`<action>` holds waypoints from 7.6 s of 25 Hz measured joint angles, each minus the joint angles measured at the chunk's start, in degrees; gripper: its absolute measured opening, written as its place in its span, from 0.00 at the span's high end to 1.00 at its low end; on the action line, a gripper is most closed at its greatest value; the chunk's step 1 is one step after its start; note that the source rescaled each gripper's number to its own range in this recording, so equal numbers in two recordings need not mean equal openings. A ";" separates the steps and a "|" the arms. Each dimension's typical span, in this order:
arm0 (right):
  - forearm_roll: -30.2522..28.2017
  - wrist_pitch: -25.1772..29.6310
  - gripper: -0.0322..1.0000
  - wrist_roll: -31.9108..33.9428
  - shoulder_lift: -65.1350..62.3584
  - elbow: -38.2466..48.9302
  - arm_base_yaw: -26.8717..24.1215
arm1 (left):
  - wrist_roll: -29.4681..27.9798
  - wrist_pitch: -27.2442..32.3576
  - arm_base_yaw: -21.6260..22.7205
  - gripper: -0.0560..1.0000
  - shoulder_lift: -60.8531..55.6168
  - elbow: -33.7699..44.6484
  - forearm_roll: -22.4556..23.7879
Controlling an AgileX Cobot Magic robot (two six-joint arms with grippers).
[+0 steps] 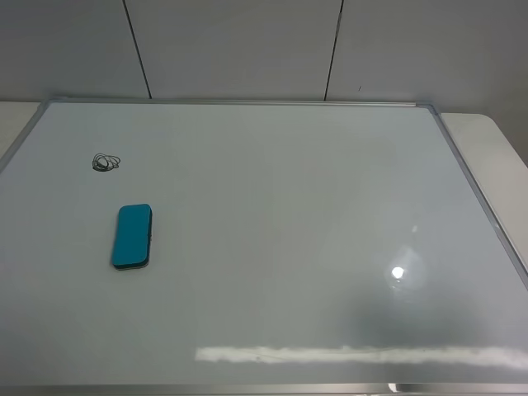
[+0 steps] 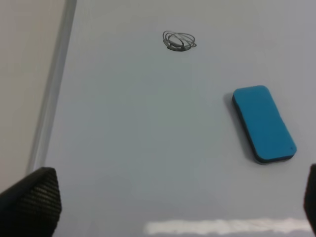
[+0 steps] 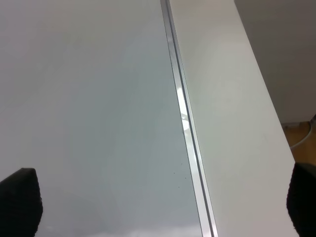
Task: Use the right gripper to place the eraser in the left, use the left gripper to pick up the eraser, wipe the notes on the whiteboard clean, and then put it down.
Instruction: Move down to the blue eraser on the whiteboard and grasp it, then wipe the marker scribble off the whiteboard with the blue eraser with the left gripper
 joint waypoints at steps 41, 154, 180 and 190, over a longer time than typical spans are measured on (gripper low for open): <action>0.00 -0.21 0.00 0.00 0.00 0.00 0.00 | 0.01 1.43 0.00 0.00 11.33 -3.81 2.50; 0.00 -0.21 0.01 0.00 0.00 0.00 0.00 | -28.62 -29.83 -19.90 0.70 103.69 -20.61 2.25; 0.00 -0.21 0.01 0.00 0.00 0.00 0.00 | 0.80 -16.99 -4.66 0.95 101.93 -38.72 2.82; 0.00 -0.21 0.01 0.00 0.00 0.00 0.00 | 22.69 -14.36 7.27 0.95 120.08 -56.47 -3.74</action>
